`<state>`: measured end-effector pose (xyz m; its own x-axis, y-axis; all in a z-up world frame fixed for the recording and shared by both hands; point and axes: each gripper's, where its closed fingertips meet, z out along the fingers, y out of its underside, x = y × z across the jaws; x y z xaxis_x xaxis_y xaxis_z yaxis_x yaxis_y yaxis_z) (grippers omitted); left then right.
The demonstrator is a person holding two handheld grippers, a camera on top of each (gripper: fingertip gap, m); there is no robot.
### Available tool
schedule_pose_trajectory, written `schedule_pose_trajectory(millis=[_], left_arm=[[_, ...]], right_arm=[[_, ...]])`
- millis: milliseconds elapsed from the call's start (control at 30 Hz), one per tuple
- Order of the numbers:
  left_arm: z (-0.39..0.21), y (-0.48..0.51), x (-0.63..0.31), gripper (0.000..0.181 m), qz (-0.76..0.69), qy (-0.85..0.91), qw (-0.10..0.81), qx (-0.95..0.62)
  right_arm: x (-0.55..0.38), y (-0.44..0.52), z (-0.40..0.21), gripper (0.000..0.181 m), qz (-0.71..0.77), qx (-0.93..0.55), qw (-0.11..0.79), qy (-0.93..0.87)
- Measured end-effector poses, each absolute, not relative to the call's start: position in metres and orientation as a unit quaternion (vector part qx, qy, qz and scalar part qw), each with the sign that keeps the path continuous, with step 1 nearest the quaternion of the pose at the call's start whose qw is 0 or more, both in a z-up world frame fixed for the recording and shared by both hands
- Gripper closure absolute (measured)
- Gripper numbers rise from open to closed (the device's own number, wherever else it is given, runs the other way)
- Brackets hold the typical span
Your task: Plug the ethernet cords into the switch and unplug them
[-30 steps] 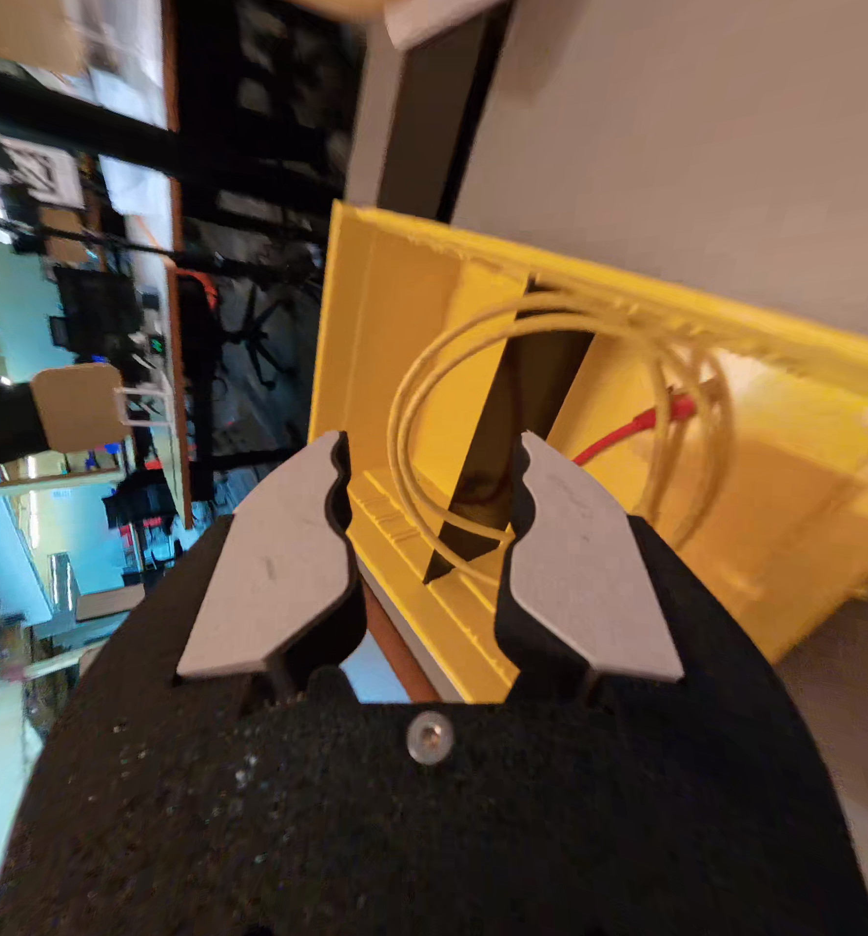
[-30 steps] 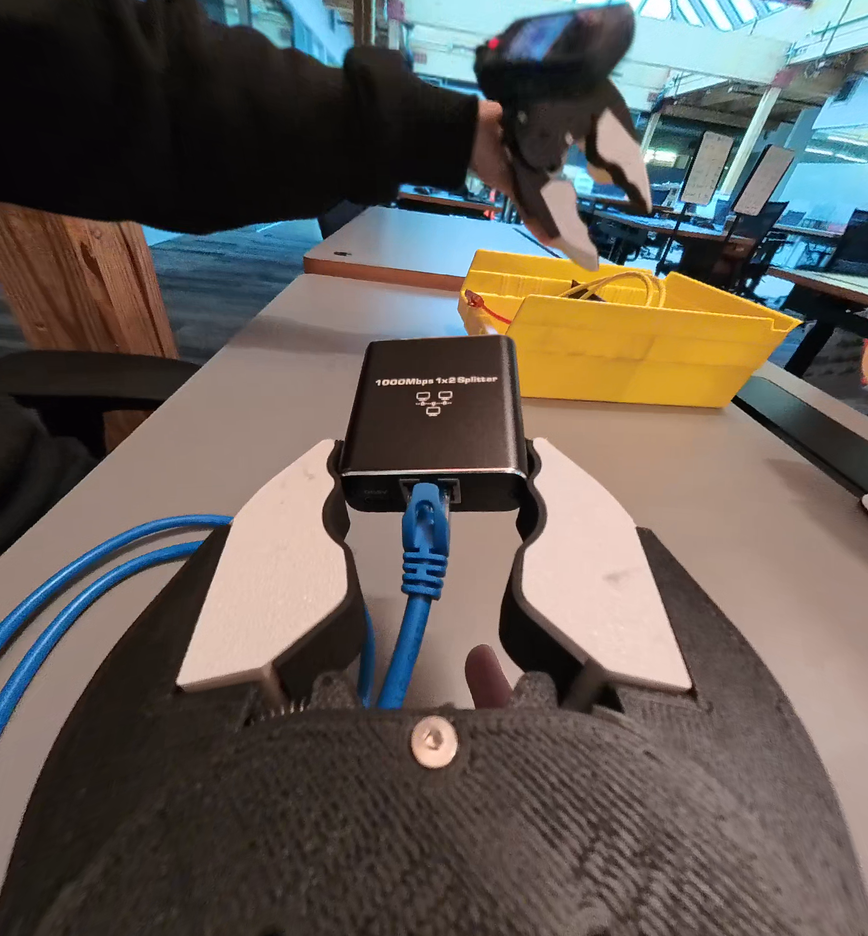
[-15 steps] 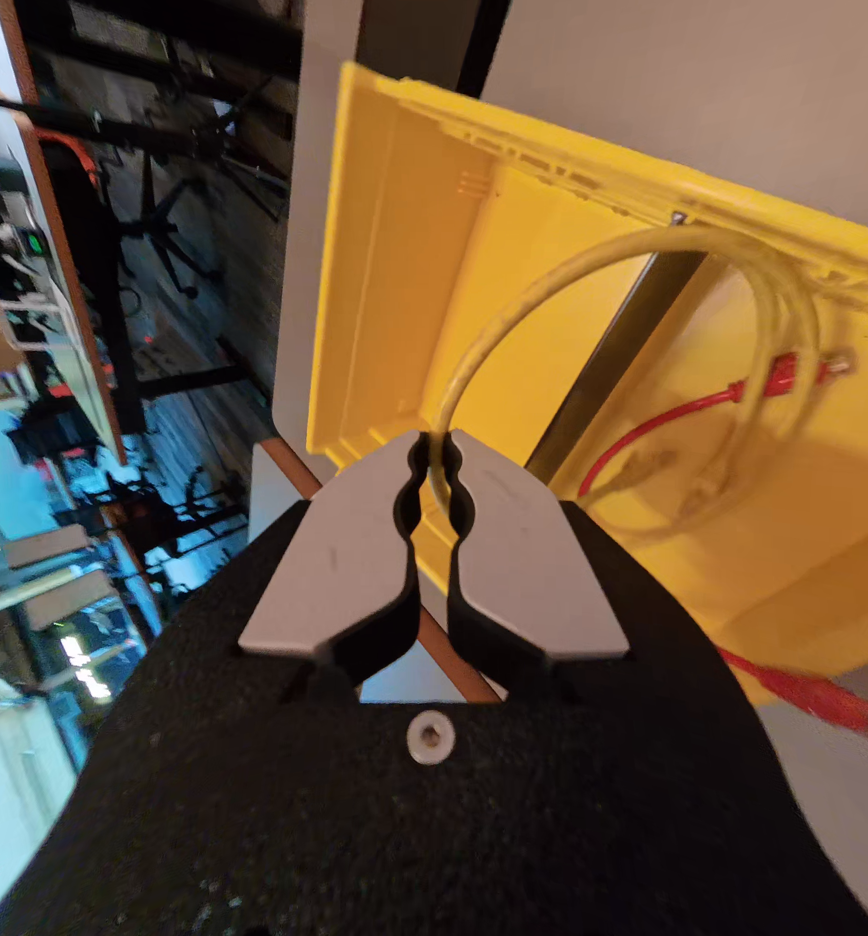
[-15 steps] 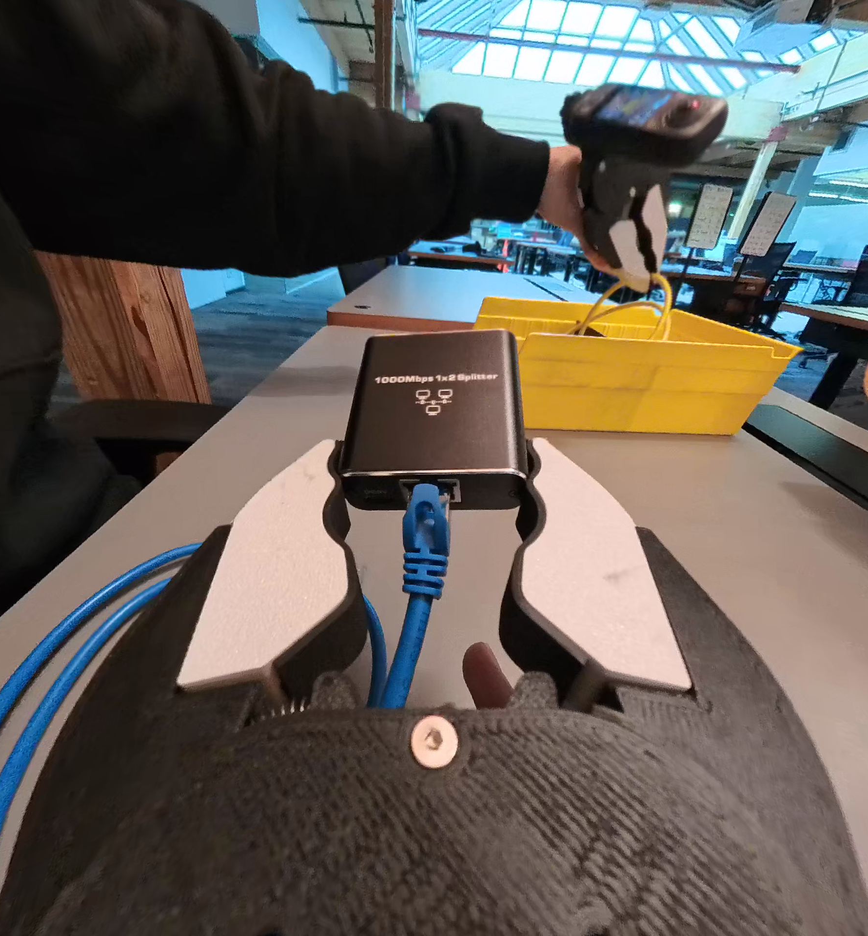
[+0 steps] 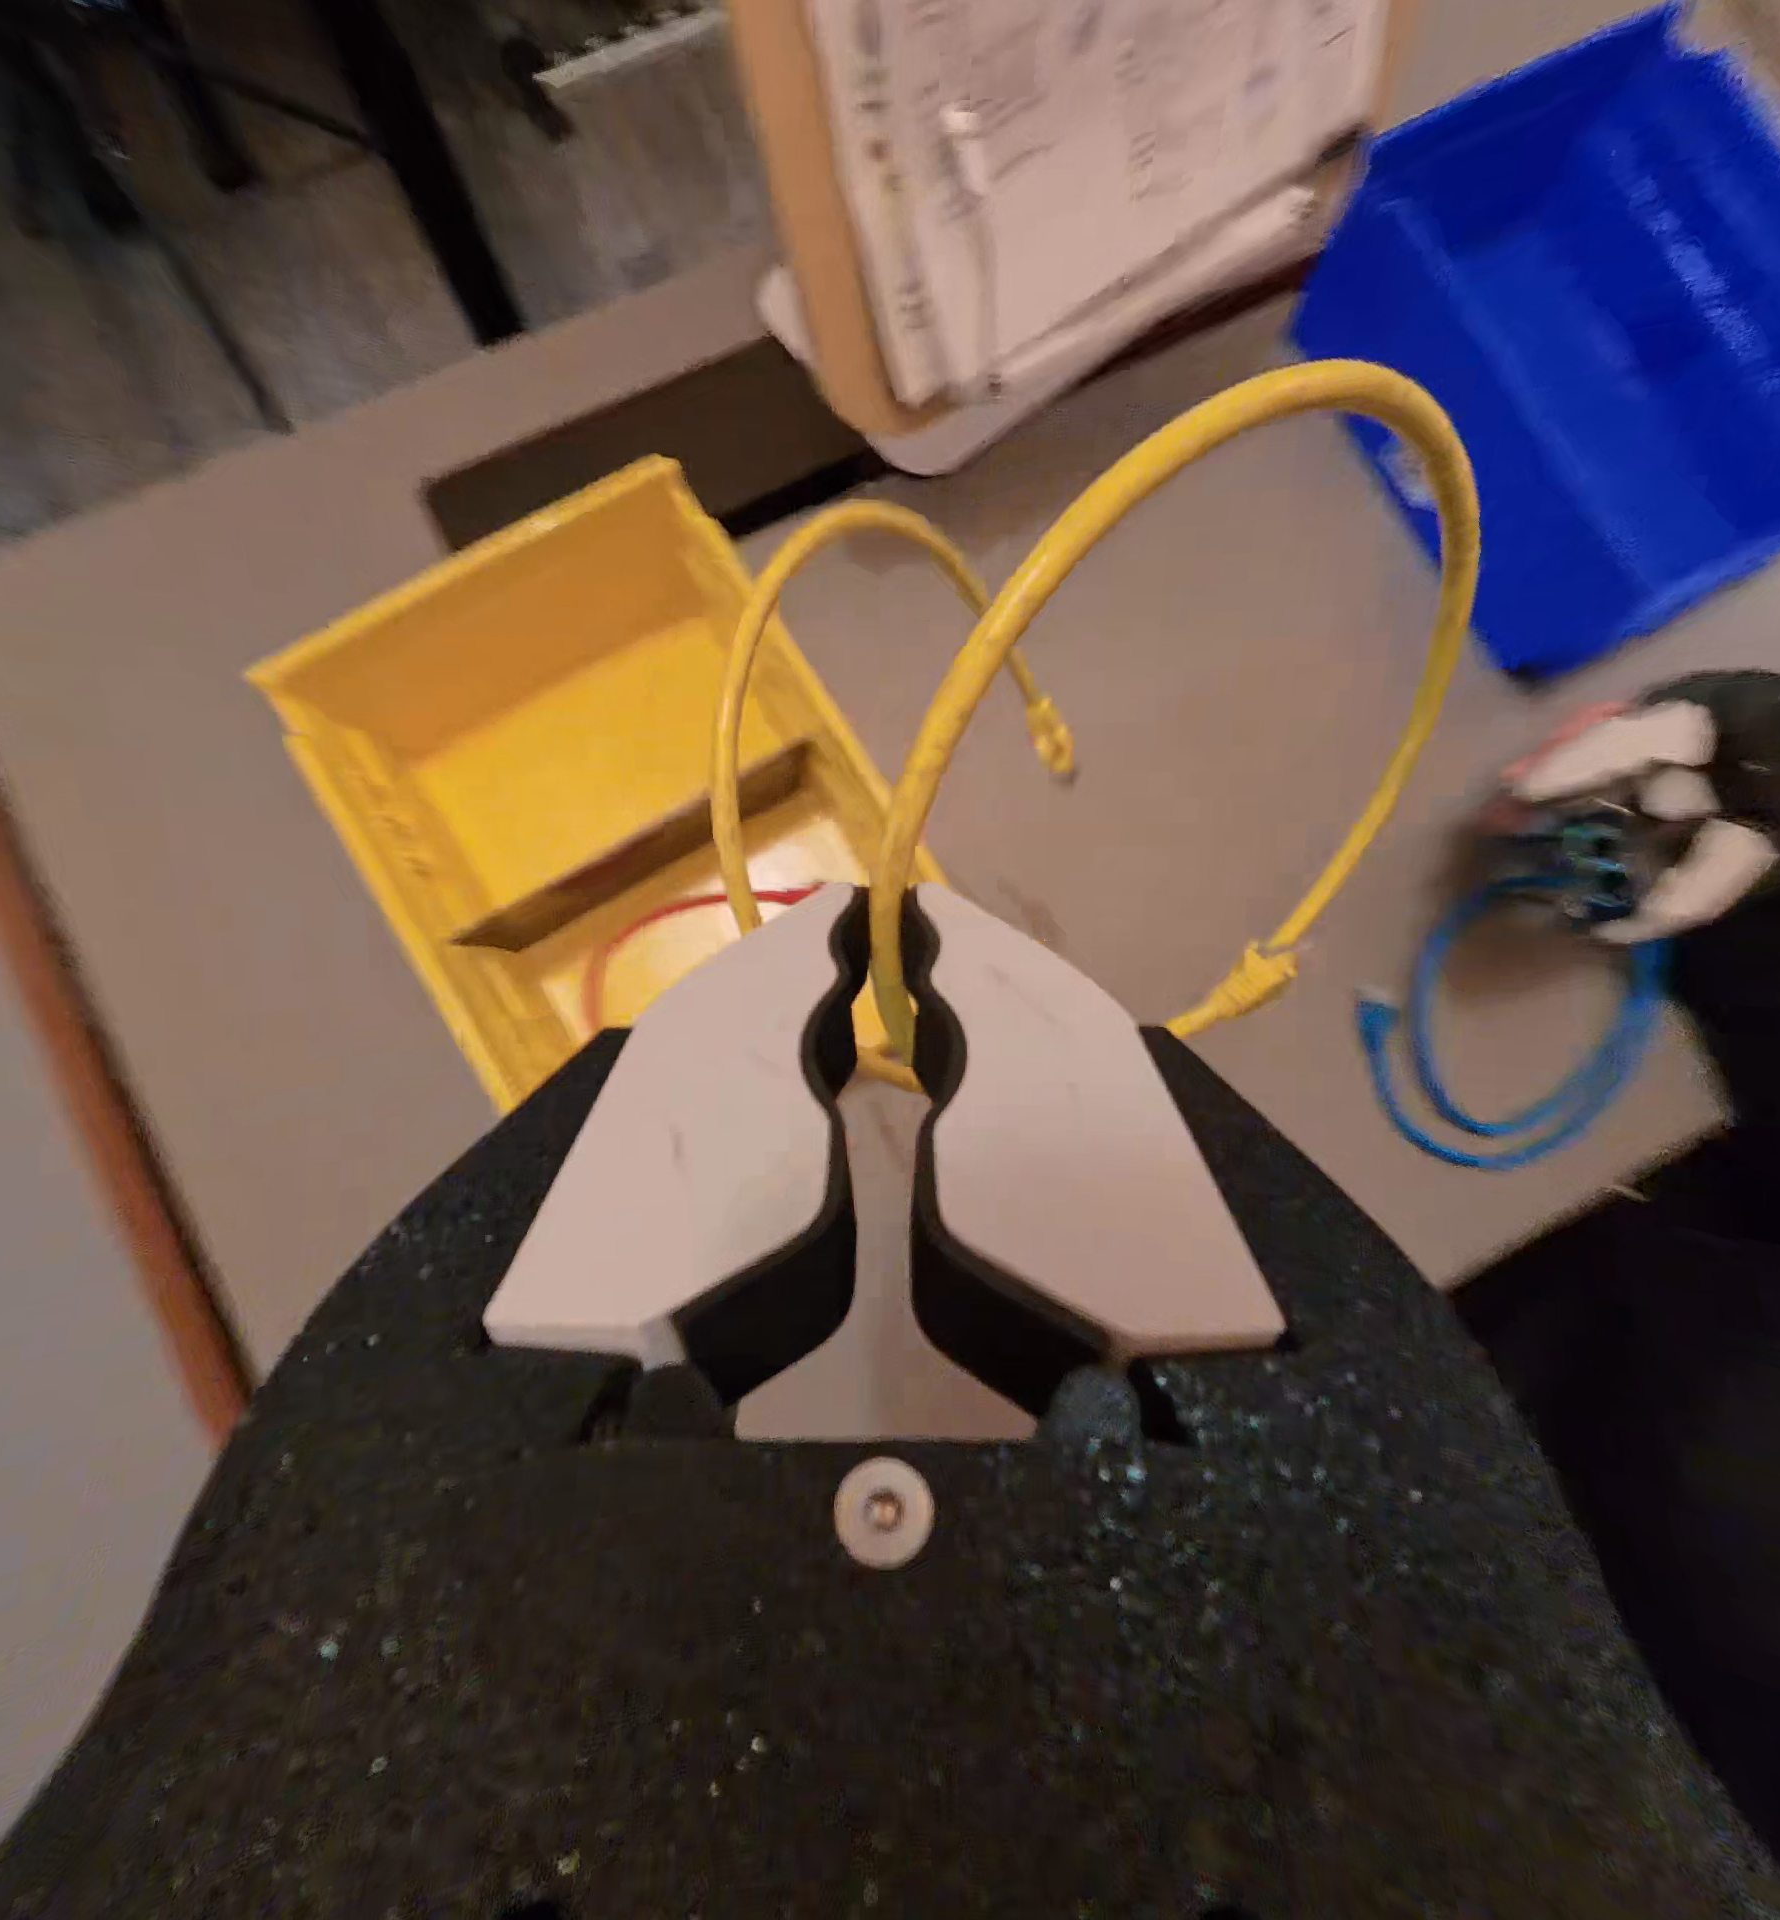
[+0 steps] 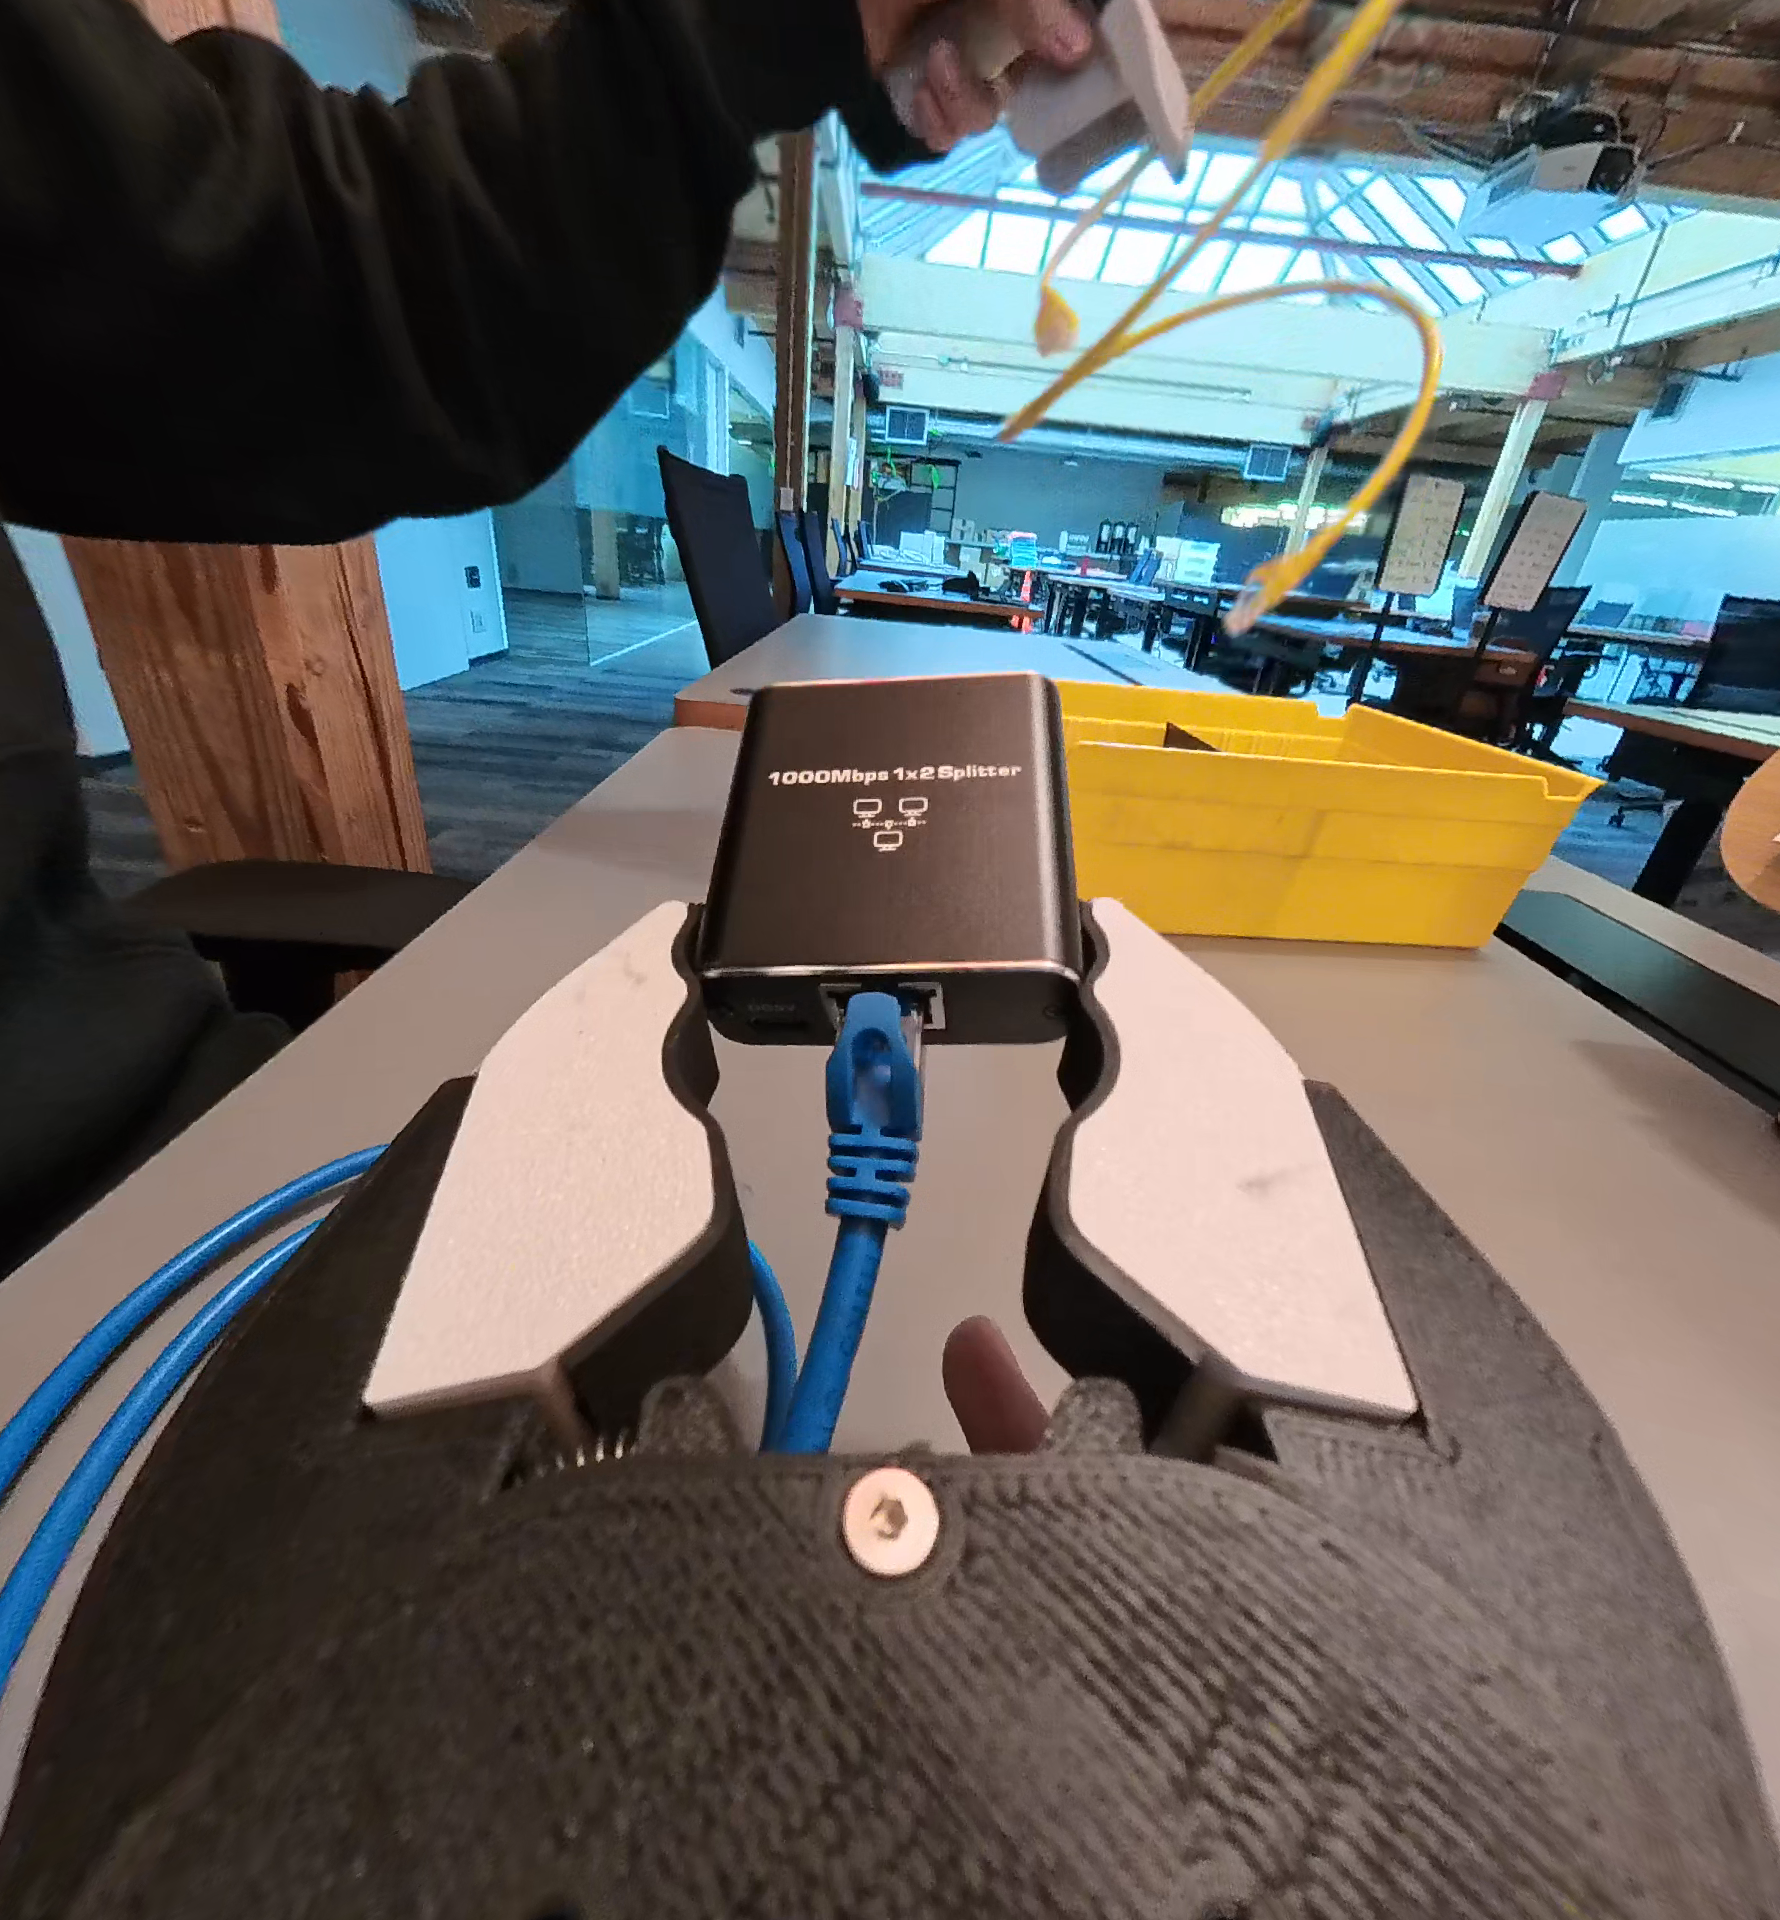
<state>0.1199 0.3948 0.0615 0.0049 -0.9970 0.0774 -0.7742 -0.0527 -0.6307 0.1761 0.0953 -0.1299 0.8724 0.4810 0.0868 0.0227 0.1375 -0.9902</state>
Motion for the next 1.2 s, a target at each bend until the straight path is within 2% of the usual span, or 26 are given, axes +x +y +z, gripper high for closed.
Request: schedule_pose_trajectory(millis=[200, 533, 667, 733, 900, 967, 1033, 1100, 1200], left_arm=[[0.029, 0.298, 0.094, 0.176, -0.376, 0.663, 0.143, -0.632], [-0.153, 0.278, 0.067, 0.176, -0.365, 0.555, 0.037, -0.747], [-0.194, 0.29, 0.073, 0.175, -0.366, 0.521, 0.075, -0.768], [-0.194, 0.283, 0.077, 0.166, -0.373, 0.561, 0.099, -0.732], [-0.177, 0.25, 0.091, 0.159, -0.319, 0.769, 0.243, -0.498], [-0.18, 0.244, 0.098, 0.156, -0.236, 0.832, 0.311, -0.394], [-0.178, 0.276, 0.109, 0.153, -0.071, 0.832, 0.389, -0.389], [-0.185, 0.29, 0.109, 0.151, 0.012, 0.837, 0.373, -0.399], [-0.201, 0.268, 0.112, 0.15, -0.059, 0.862, 0.332, -0.378]], right_arm=[[0.181, 0.093, -0.126, 0.116, 0.157, -0.627, 0.74, -0.186], [0.204, 0.082, -0.118, 0.116, 0.148, -0.606, 0.766, -0.153], [0.199, 0.084, -0.121, 0.116, 0.145, -0.613, 0.759, -0.164], [0.198, 0.084, -0.121, 0.116, 0.145, -0.614, 0.758, -0.166], [0.197, 0.086, -0.123, 0.116, 0.152, -0.618, 0.752, -0.17], [0.195, 0.087, -0.124, 0.116, 0.152, -0.622, 0.748, -0.176], [0.194, 0.087, -0.125, 0.116, 0.149, -0.623, 0.746, -0.18], [0.194, 0.087, -0.125, 0.116, 0.147, -0.623, 0.747, -0.18], [0.194, 0.087, -0.124, 0.116, 0.15, -0.622, 0.747, -0.179]])
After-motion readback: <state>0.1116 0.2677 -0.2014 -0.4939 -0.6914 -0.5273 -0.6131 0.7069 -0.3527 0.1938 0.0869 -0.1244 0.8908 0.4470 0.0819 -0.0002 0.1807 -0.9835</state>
